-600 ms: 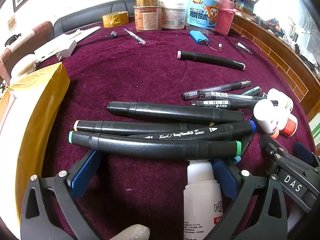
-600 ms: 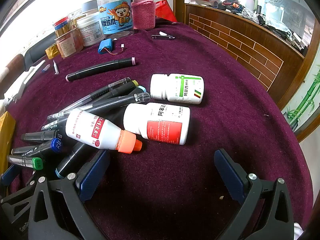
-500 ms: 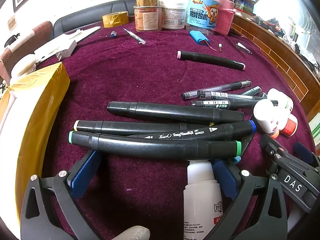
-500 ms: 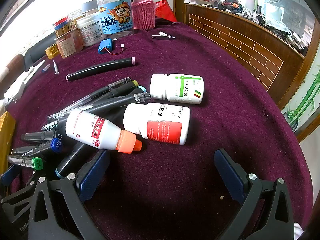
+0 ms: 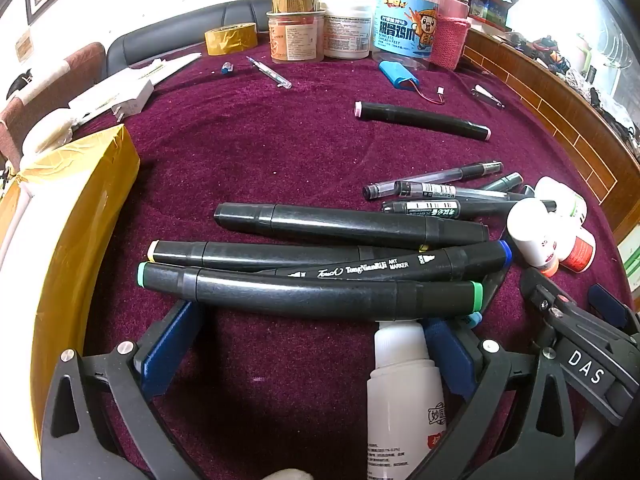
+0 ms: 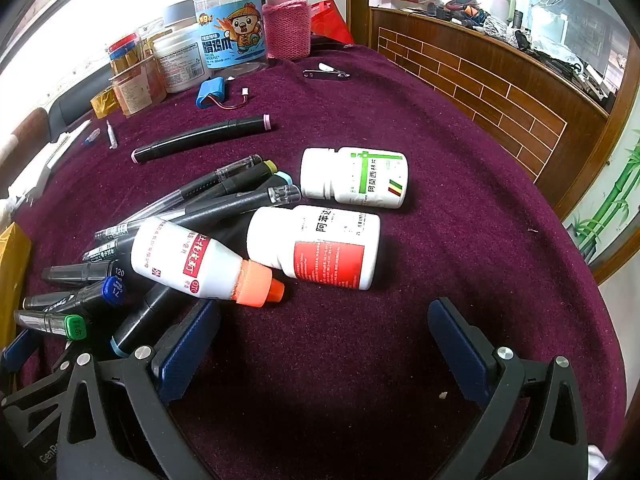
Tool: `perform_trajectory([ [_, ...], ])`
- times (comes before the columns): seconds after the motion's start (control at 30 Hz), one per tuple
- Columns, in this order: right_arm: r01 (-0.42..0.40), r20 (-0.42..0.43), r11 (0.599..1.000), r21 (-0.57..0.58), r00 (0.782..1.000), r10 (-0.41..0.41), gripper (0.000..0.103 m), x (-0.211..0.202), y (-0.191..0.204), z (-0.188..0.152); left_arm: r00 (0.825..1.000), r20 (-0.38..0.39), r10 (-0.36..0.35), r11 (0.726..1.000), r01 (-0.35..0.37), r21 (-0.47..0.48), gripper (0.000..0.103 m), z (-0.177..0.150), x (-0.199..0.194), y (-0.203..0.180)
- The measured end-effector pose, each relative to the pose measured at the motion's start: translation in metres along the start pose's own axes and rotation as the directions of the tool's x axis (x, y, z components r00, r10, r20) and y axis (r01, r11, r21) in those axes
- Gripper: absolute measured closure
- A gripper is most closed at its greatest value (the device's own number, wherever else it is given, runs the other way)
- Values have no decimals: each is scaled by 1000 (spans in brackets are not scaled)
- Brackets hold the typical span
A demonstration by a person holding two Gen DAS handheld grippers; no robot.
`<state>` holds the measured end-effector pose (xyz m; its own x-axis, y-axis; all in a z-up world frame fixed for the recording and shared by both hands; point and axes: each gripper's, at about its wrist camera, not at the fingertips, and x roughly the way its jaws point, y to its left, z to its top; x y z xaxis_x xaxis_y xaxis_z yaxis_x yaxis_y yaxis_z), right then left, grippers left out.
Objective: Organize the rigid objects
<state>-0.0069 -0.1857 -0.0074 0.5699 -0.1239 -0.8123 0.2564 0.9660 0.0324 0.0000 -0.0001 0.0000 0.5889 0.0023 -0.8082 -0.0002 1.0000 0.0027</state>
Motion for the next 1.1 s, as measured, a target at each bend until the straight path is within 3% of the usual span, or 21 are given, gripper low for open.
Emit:
perform_trajectory([
  [0.3,0,0,1000,0,1000,0,1,0,0,0,1000,-4,-3,1000,3,8,0,0,0,0],
  [0.43,0,0,1000,0,1000,0,1,0,0,0,998,-56,-42,998,45,48,0,-7,-8,6],
  [0.53,0,0,1000,0,1000,0,1,0,0,0,999,-16,-43,997,43,57,0,-20,-15,9],
  [1.1,0,0,1000,0,1000,0,1,0,0,1,999,-13,-42,998,43,47,0,-20,-17,8],
])
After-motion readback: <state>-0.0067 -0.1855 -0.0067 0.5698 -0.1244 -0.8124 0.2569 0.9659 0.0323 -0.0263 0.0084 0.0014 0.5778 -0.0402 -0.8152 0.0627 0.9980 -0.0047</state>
